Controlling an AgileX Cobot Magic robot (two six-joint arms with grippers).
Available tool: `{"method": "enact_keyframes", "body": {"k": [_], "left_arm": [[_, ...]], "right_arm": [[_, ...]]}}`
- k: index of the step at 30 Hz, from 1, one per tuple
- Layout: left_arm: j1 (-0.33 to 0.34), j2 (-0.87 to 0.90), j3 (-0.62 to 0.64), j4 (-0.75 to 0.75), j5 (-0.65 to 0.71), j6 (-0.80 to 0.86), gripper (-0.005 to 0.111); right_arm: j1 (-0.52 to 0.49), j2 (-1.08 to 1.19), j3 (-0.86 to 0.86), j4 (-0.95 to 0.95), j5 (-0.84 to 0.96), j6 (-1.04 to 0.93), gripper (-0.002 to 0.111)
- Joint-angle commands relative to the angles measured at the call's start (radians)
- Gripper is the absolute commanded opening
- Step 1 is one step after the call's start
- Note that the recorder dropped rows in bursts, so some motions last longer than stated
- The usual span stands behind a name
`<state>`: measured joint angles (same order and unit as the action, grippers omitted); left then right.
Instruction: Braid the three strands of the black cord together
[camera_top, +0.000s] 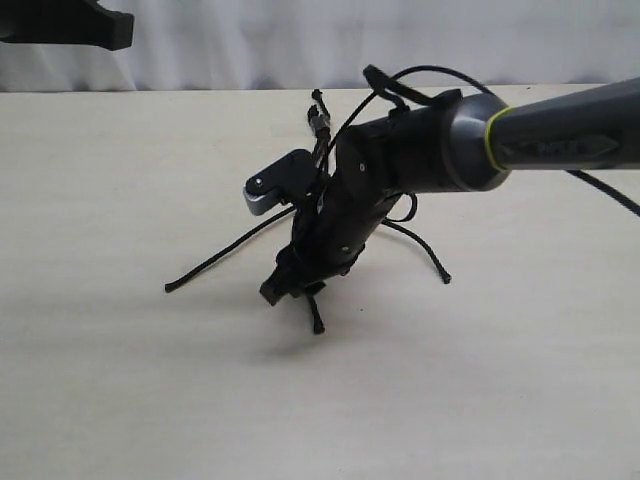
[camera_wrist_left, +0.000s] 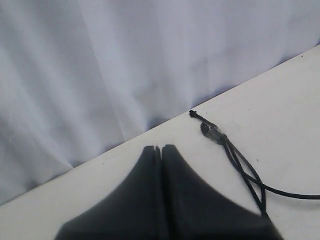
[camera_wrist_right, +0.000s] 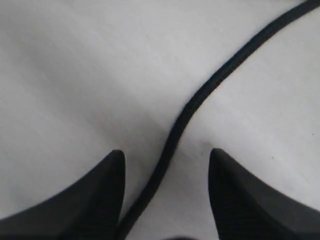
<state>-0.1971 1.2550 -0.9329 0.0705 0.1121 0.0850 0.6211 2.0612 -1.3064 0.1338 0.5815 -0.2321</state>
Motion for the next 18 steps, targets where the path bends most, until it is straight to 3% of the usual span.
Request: {"method": "enact_keyframes", "body": {"k": [1,4,8,13,18], "left_arm": [[0.003,-0.007,0.003,-0.006,-0.015,-0.007,0.0],[0.003,-0.007,0.003,-0.006,-0.015,-0.007,0.0],[0.003,-0.007,0.003,-0.006,-0.015,-0.007,0.0],[0.003,-0.007,0.003,-0.006,-0.015,-0.007,0.0],[0.003,-0.007,0.003,-0.006,-0.015,-0.007,0.0]], "right_arm": [[-0.003,0.043,-0.007,-0.031,-0.009,-0.016,0.049],[-0.001,0.063,-0.007,-0.031,-0.006,-0.018,0.038],[-0.001,0.046,-0.007,-0.121,0.004,-0.011,0.005],[-0.031,-0.047,-0.029,-0.347,0.029,0.081,0.004],[-0.122,-0.054,-0.052,-0.55,-0.042,0.082,0.004]]}}
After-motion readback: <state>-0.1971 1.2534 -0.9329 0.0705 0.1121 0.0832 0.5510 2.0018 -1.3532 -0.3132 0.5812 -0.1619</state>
